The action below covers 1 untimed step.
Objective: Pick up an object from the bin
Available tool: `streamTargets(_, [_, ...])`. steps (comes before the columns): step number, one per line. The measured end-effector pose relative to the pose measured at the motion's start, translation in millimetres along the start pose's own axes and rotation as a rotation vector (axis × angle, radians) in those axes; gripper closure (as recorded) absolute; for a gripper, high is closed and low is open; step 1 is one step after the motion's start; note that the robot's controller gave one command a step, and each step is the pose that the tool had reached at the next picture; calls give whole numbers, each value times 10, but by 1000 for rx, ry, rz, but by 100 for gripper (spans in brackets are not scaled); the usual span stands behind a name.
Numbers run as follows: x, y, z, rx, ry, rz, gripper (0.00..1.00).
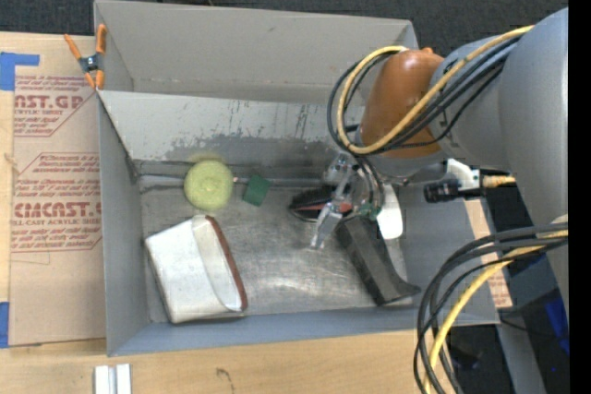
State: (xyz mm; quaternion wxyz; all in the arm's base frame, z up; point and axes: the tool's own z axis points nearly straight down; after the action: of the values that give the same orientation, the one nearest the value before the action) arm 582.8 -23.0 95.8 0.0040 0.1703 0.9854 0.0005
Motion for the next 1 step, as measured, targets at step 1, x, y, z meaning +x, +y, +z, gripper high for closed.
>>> streamTargets(1, [-33,34,185,-7,-1,-54,100])
